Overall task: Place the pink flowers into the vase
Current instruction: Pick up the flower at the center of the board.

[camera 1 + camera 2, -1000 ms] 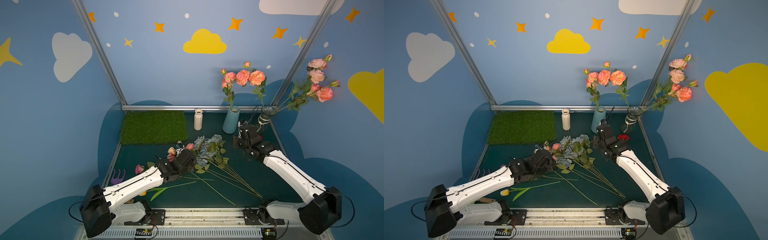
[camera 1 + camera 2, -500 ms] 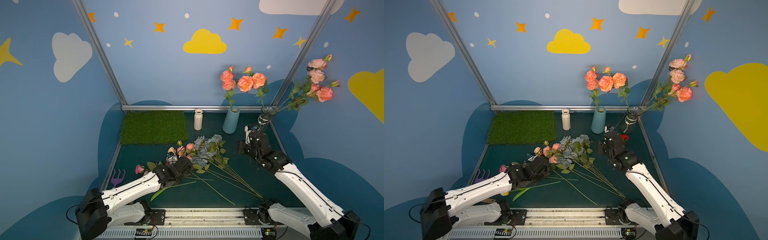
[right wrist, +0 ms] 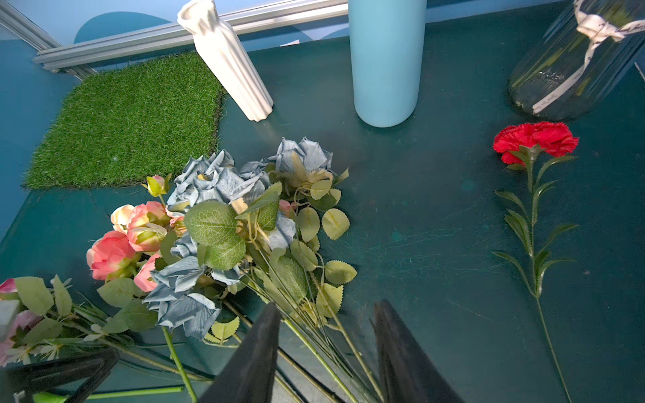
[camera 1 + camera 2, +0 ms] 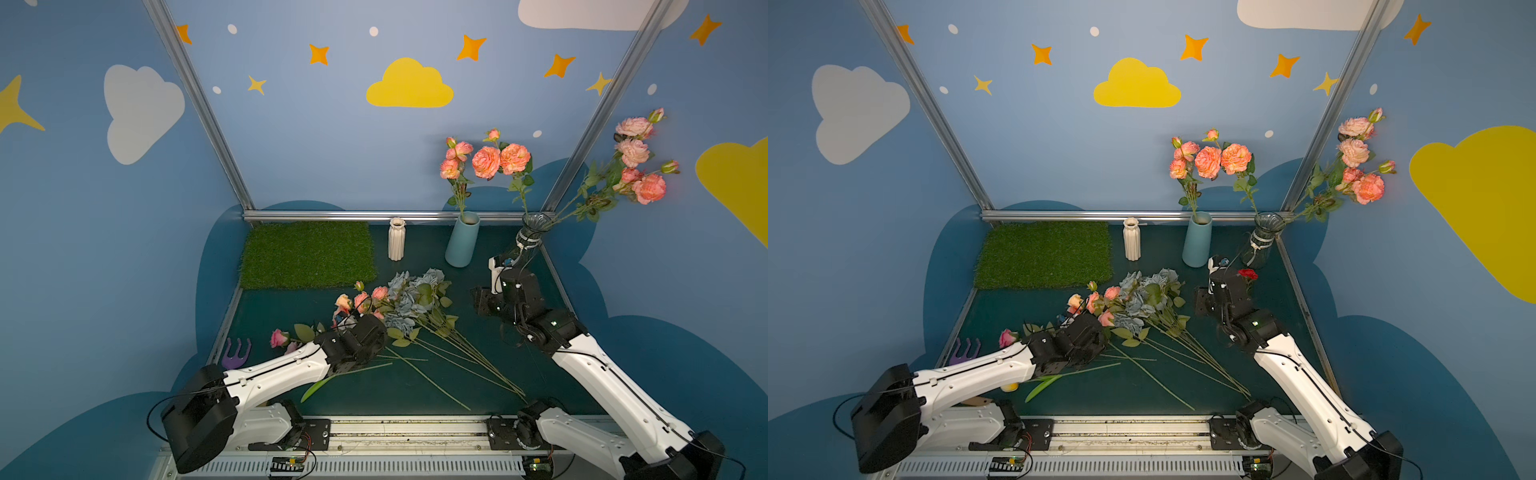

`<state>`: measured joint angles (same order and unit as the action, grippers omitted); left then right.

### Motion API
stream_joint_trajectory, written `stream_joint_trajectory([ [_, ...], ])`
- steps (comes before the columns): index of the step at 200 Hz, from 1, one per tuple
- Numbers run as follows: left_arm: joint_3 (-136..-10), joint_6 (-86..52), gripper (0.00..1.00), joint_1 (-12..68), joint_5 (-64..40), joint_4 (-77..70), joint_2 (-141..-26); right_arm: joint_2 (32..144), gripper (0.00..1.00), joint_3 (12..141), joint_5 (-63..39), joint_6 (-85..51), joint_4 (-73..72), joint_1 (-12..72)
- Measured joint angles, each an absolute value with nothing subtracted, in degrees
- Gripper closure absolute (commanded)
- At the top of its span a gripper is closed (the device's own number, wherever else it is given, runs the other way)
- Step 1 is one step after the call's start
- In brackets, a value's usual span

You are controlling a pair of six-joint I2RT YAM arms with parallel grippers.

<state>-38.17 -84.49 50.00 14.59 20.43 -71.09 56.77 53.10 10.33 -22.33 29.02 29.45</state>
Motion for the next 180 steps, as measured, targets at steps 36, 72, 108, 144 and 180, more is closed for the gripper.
stream_joint_trajectory([
  [36,-38.44,-85.86,0.53,49.04,13.54,19.79,-71.77,54.72,0.54,53.01,10.83,-22.33,29.08,29.45],
  [72,-40.58,-84.66,0.53,45.19,13.98,21.87,-69.82,53.60,0.54,53.01,11.33,-22.33,29.54,29.45],
  [108,-45.69,-82.67,0.54,44.93,14.41,22.98,-68.69,53.47,0.54,52.97,11.51,-22.33,29.80,29.45],
  [144,-43.13,-83.99,0.60,45.34,10.85,20.10,-72.27,53.47,0.54,52.27,11.70,-22.96,29.85,29.17],
  [180,-40.75,-85.47,0.60,45.87,7.84,18.15,-77.12,53.47,0.54,52.03,11.77,-23.55,29.89,28.40],
])
